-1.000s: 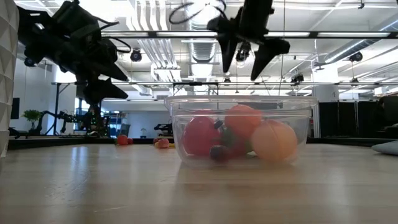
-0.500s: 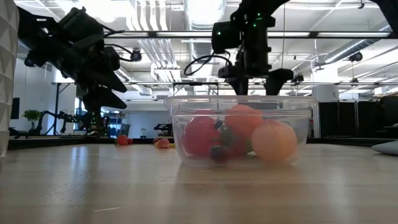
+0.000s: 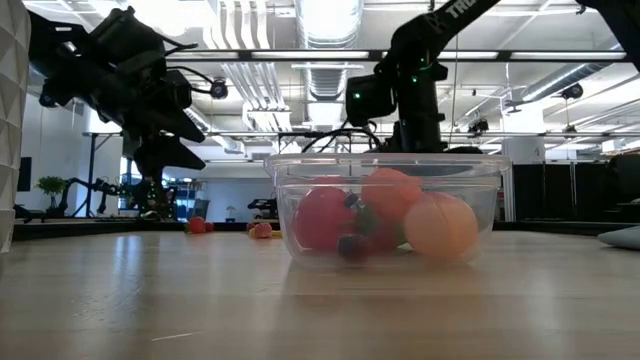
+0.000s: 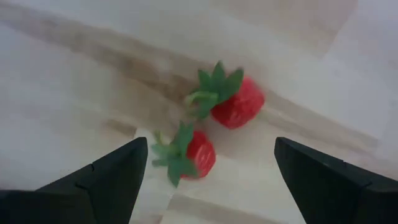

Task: Pick and placing Produce into tupperware
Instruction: Put the red strawberry into the transparent bin

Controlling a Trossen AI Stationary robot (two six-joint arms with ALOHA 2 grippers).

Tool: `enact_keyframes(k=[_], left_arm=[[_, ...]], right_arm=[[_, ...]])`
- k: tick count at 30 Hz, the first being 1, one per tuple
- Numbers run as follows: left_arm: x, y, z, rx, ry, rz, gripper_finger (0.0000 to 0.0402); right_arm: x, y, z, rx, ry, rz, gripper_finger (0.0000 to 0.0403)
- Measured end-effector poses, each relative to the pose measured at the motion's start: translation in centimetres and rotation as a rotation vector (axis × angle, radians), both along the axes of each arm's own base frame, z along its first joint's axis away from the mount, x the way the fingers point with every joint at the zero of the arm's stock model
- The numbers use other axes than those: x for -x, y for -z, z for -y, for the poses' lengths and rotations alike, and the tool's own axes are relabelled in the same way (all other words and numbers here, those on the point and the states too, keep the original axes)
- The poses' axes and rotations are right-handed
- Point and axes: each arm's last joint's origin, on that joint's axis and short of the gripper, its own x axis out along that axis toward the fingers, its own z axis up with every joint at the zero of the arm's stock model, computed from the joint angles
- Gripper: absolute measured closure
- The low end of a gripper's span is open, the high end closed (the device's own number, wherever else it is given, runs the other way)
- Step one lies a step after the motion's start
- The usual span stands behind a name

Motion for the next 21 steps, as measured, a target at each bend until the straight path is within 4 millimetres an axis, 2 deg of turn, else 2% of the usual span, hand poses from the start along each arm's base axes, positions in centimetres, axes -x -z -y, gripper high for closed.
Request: enact_keyframes(k=[12,21], left_arm=[[0.1,-0.3,0.0,-0.005,-0.001,0.017,0.0157],[0.1,-0.3,0.0,-0.001,-0.003,0.017,0.0157]], right_arm=[[1.3,2.1,1.7,0.032,0.04,0.008,0.0061],[1.3,2.7,1.8,0.042,0.041,0.037,0.0075]])
